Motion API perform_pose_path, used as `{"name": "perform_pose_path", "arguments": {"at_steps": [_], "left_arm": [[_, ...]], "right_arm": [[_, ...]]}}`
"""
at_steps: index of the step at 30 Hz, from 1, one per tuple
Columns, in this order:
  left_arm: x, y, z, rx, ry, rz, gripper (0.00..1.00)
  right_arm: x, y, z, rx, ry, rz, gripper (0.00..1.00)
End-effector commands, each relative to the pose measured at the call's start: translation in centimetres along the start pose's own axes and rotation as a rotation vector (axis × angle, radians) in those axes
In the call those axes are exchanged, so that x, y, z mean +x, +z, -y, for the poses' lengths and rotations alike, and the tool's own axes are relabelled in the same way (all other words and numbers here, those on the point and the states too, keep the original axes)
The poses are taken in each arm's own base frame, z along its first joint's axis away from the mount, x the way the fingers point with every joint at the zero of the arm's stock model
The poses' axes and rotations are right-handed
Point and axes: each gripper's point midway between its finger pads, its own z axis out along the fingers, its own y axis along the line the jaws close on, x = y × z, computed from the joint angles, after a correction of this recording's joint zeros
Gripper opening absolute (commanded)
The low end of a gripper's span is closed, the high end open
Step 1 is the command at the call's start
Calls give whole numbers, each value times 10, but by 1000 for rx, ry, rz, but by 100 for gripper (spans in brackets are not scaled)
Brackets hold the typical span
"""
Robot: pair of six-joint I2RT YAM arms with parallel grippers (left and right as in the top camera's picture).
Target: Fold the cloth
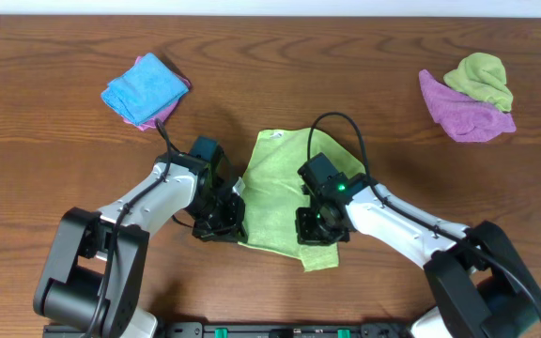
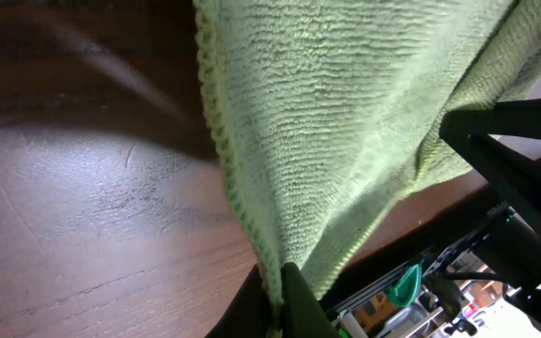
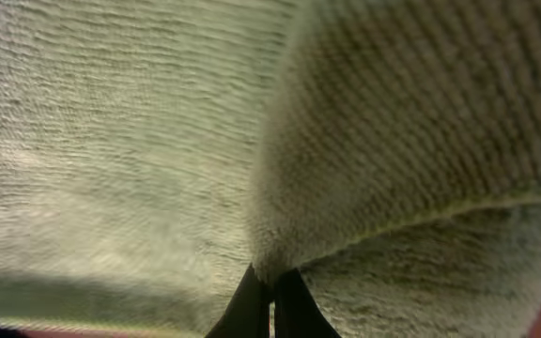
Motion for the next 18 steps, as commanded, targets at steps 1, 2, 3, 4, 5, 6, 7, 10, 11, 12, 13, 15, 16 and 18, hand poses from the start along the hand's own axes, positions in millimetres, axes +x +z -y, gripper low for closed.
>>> {"name": "perform_pose_path", "arguments": {"at_steps": [1, 2, 3, 4, 5, 6, 7, 10, 11, 12, 13, 15, 16, 18], "left_arm": [[0, -4, 5, 10, 37, 11, 6], [0, -4, 5, 10, 38, 11, 6], [0, -4, 5, 10, 38, 11, 6], [0, -4, 5, 10, 37, 11, 6], [0, -4, 5, 10, 38, 11, 6], [0, -4, 5, 10, 37, 11, 6], [0, -4, 5, 10, 38, 11, 6], [0, -4, 5, 10, 37, 11, 6], [0, -4, 5, 10, 37, 11, 6], [0, -4, 5, 10, 37, 11, 6], [0, -4, 5, 10, 37, 11, 6], [0, -4, 5, 10, 37, 11, 6], [0, -4, 5, 10, 37, 11, 6], [0, -4, 5, 10, 37, 10, 6]], "right_arm": [[-5, -10, 15, 60, 20, 45, 1], [-6, -14, 18, 71, 27, 54, 1], [-6, -18, 22, 84, 35, 62, 1], [-6, -23, 26, 93, 45, 71, 2], [-6, -28, 30, 105, 54, 81, 2], [-6, -32, 34, 113, 62, 90, 2], [-7, -37, 37, 121, 71, 102, 1], [-7, -52, 51, 159, 102, 138, 2], [-7, -57, 58, 176, 116, 150, 1], [-7, -60, 62, 190, 126, 158, 1], [-7, -63, 68, 207, 137, 163, 2], [-6, -67, 80, 245, 163, 164, 3], [-5, -69, 85, 263, 176, 161, 3], [-3, -71, 94, 293, 195, 157, 4]]}}
